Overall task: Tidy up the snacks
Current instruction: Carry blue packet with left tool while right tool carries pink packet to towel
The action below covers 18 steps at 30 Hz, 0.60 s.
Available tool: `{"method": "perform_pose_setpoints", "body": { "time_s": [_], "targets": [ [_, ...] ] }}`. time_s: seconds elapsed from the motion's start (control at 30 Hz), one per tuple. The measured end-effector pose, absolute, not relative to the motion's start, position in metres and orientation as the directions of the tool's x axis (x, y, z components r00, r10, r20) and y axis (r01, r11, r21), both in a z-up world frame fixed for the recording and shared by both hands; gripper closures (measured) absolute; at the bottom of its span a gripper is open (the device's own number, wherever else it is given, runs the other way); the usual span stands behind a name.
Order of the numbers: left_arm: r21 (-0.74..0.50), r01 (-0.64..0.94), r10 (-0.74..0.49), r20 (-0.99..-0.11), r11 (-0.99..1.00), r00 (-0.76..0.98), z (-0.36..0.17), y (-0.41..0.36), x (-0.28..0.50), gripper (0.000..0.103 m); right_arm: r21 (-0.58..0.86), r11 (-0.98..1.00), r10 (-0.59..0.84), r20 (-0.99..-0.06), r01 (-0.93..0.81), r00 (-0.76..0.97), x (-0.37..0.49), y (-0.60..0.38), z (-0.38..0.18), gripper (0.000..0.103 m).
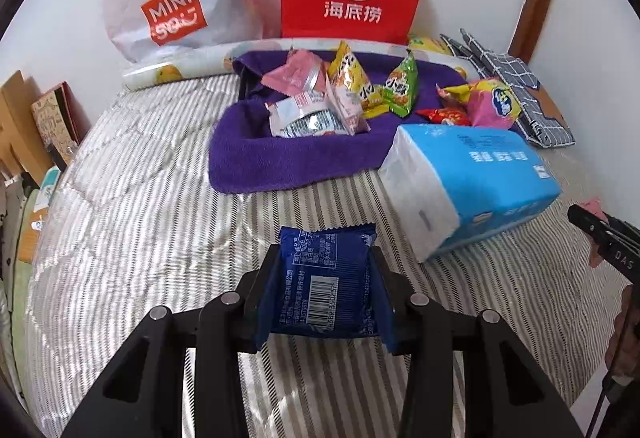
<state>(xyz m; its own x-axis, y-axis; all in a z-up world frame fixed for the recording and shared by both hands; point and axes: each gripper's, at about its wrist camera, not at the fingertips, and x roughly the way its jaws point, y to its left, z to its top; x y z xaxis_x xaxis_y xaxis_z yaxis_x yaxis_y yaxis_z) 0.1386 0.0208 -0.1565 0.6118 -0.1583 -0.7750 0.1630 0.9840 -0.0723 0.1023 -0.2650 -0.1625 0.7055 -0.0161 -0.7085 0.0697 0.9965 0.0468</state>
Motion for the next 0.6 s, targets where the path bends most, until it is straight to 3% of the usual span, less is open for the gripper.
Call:
{"method": "perform_pose_setpoints", "body": {
  "time_s": [0.6],
  "targets": [
    [-0.108,0.183,-0.206,-0.692,0.977,0.692,-0.069,0.008,0.101,0.062,0.081,0.996,0.017,-0.64,0.045,0.768,0.076,-0.242,-0.083,0.064]
  ]
}}
